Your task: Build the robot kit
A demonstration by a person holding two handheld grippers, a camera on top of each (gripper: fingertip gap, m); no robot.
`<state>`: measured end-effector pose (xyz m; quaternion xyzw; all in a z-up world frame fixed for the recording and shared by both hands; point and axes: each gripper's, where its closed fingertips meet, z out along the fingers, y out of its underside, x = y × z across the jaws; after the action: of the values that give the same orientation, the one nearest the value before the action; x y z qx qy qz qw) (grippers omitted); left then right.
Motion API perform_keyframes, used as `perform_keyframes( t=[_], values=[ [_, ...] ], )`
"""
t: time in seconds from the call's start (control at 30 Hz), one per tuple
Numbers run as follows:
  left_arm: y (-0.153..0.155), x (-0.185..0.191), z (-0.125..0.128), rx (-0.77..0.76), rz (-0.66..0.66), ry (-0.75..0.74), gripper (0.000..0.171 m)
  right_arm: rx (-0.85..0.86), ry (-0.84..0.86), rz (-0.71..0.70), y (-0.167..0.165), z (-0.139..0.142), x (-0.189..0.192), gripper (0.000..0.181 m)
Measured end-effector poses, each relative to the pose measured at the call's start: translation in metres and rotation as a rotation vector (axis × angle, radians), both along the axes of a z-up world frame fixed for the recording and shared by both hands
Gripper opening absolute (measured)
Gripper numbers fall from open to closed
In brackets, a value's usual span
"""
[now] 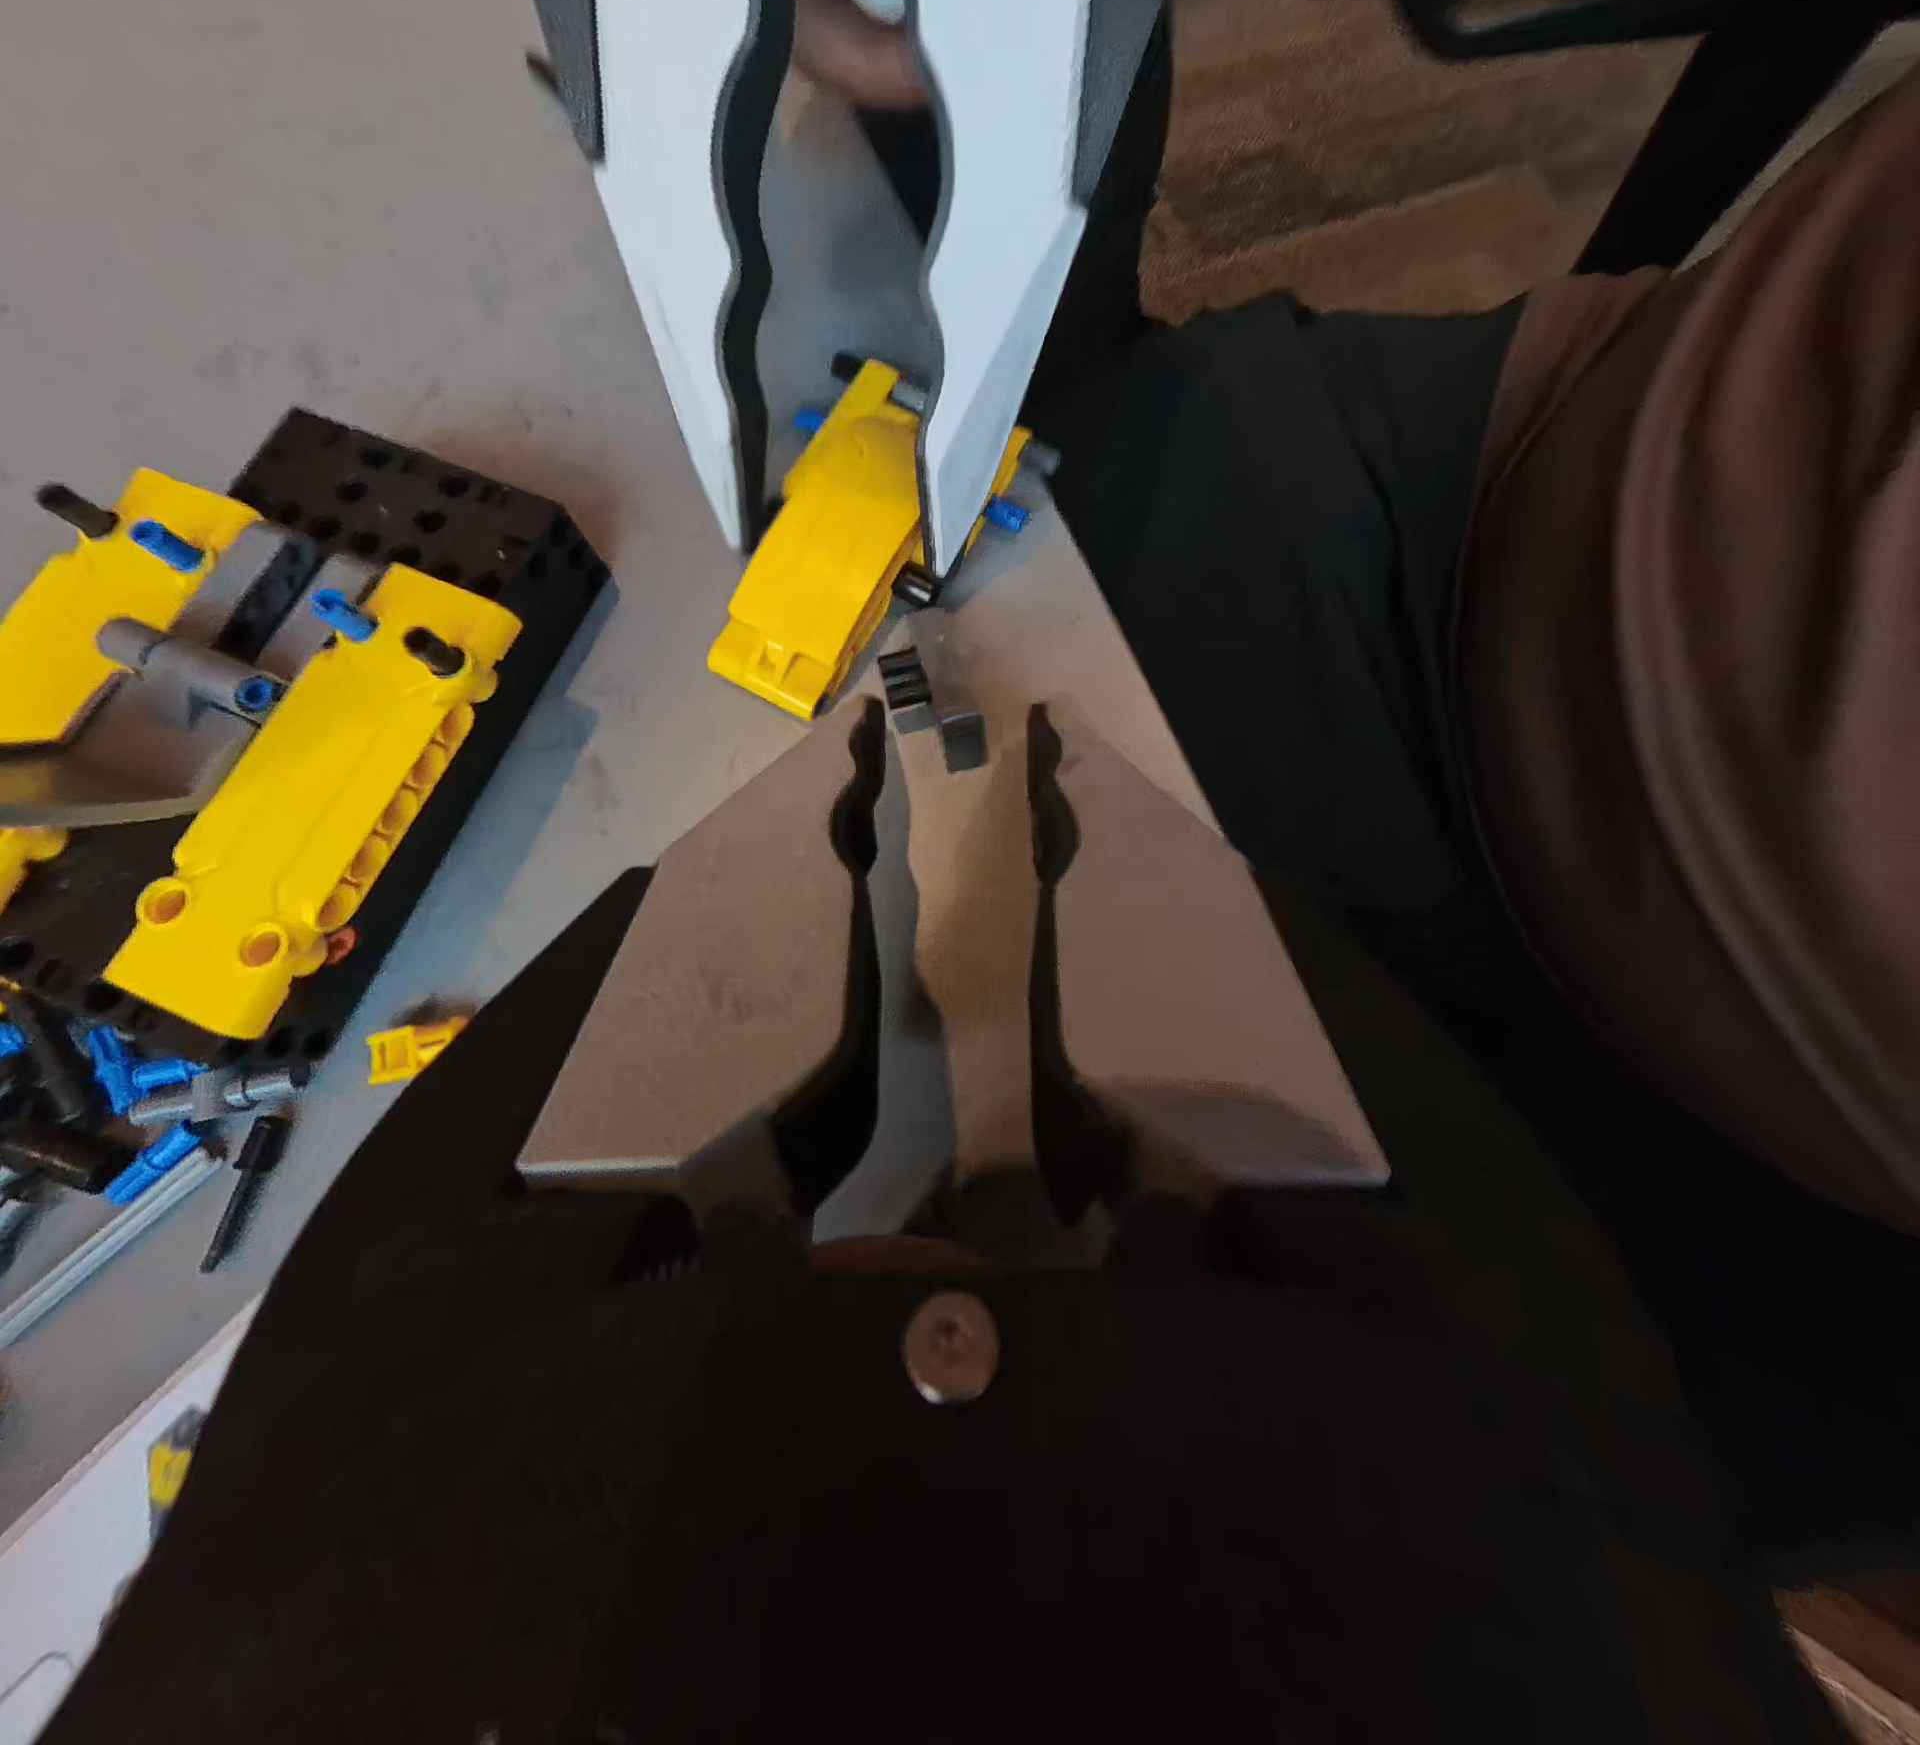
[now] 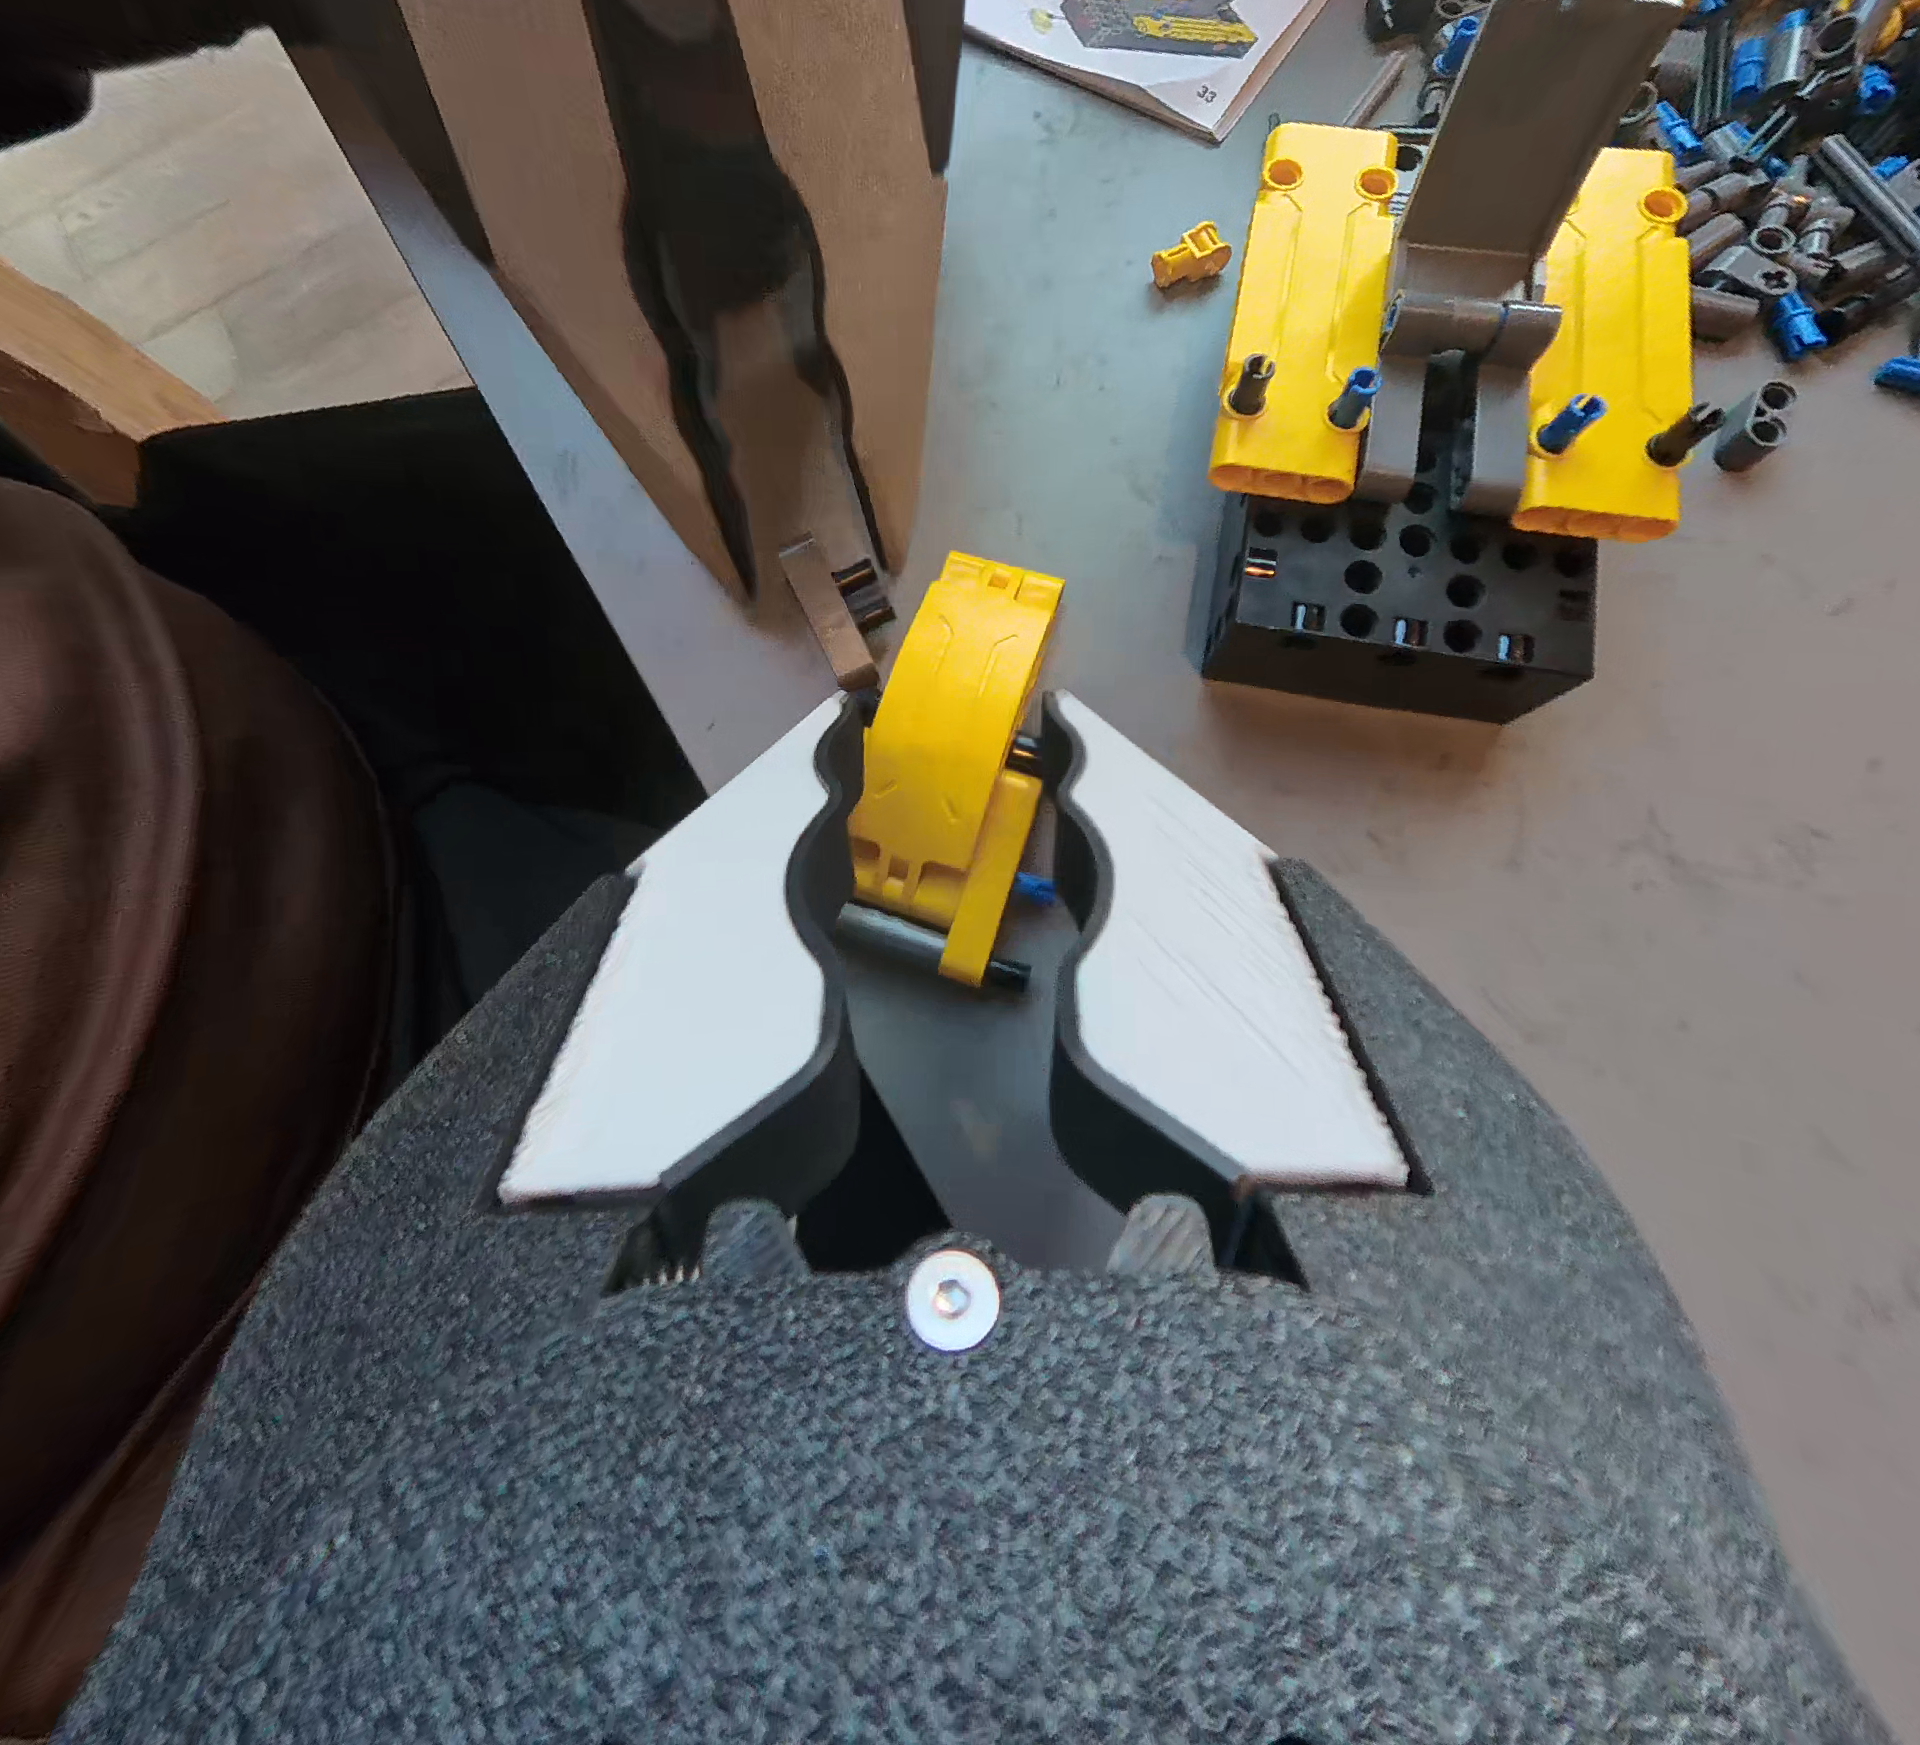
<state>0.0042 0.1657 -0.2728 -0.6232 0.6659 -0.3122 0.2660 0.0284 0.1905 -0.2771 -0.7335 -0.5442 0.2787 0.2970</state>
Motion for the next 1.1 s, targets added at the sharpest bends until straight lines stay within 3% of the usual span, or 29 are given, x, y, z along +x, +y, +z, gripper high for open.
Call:
perform_keyframes(
  t=[0.23, 0.3, 0.37, 0.43, 0.5, 0.73, 0.87, 1.0, 1.1],
  values=[
    [0.003, -0.001, -0.007, -0.006, 0.027, 0.036, 0.015, -0.064, 0.023, -0.002, 0.000, 0.000, -0.002, 0.029],
    [0.004, -0.001, -0.006, -0.017, 0.022, 0.030, 0.005, -0.084, 0.044, -0.009, 0.002, 0.001, 0.000, 0.029],
    [0.009, -0.002, -0.005, -0.023, 0.038, 0.018, 0.004, -0.085, 0.064, -0.017, 0.006, 0.001, 0.002, 0.028],
    [0.011, -0.002, -0.003, -0.021, 0.053, 0.004, 0.015, -0.079, 0.071, -0.004, 0.005, 0.001, 0.003, 0.028],
    [0.008, -0.002, -0.002, -0.017, 0.032, 0.001, 0.005, -0.069, 0.073, 0.009, 0.004, 0.000, 0.003, 0.028],
    [0.004, -0.001, -0.002, -0.022, -0.013, -0.004, 0.005, -0.166, 0.166, 0.044, -0.001, 0.006, -0.003, 0.027],
    [-0.003, -0.002, 0.010, 0.004, -0.058, -0.085, 0.005, -0.234, 0.279, 0.105, -0.010, 0.023, -0.011, 0.027],
    [-0.030, -0.010, 0.032, 0.029, -0.145, -0.227, 0.005, -0.321, 0.387, 0.197, -0.025, 0.042, -0.017, 0.027],
    [-0.038, -0.019, 0.052, 0.002, -0.063, -0.321, 0.004, -0.433, 0.491, 0.260, -0.038, 0.061, -0.024, 0.027]
  ],
)
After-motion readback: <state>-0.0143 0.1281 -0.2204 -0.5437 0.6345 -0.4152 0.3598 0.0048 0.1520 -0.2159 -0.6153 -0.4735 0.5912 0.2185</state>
